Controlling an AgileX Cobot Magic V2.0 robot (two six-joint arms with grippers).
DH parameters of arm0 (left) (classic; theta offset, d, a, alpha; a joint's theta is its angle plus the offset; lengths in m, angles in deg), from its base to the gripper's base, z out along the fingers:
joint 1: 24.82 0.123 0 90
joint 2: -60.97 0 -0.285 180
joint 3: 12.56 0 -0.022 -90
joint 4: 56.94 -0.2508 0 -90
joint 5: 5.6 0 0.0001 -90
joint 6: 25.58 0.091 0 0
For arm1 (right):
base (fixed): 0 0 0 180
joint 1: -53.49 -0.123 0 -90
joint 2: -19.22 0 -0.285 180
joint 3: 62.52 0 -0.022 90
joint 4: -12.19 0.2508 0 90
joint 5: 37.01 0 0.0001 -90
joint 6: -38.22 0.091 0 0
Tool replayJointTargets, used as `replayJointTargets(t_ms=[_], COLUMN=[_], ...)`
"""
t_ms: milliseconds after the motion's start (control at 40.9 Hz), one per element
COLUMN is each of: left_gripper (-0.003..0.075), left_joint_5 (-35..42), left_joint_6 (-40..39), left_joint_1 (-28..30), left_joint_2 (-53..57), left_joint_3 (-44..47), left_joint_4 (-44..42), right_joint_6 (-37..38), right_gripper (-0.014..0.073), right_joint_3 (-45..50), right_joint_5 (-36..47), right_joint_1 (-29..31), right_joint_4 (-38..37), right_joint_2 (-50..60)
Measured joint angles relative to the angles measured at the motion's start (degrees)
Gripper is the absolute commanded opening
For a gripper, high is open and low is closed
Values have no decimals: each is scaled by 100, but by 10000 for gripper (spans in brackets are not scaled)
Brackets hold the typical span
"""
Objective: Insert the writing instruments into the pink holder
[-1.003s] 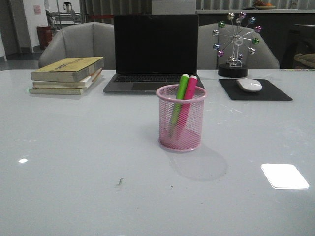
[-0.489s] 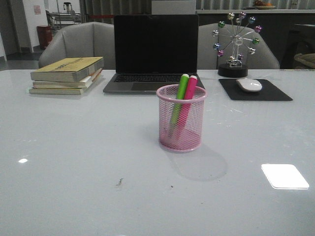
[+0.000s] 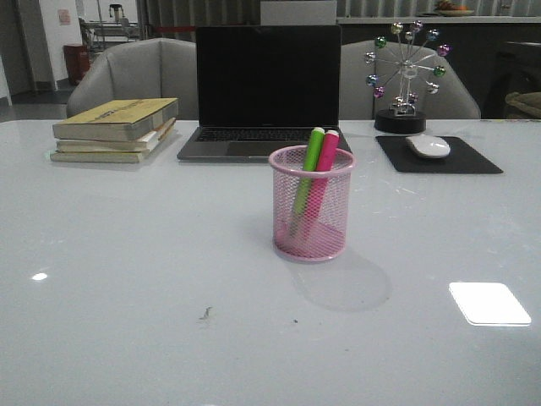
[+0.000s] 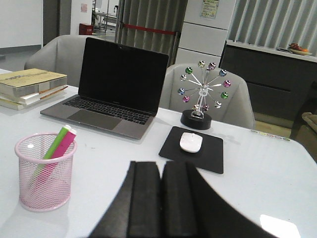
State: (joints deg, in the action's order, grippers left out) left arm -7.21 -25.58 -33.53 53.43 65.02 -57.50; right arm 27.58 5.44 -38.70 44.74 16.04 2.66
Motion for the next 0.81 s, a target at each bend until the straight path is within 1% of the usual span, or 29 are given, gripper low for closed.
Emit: replayJointTargets(t_ms=[147,807], left_gripper=[91,91], left_joint_5=[-388,-411], left_joint_6=[0,0], left_joint_1=[0,32], left_joint_2=[0,0], left_joint_3=[0,0], left_joint_4=[0,0], right_joint_6=[0,0], right_gripper=[67,67], right_joint_3=[0,0], right_joint_5=[-11,-11], right_joint_1=[0,0], right_joint_4=[0,0], right_joint_2=[0,0])
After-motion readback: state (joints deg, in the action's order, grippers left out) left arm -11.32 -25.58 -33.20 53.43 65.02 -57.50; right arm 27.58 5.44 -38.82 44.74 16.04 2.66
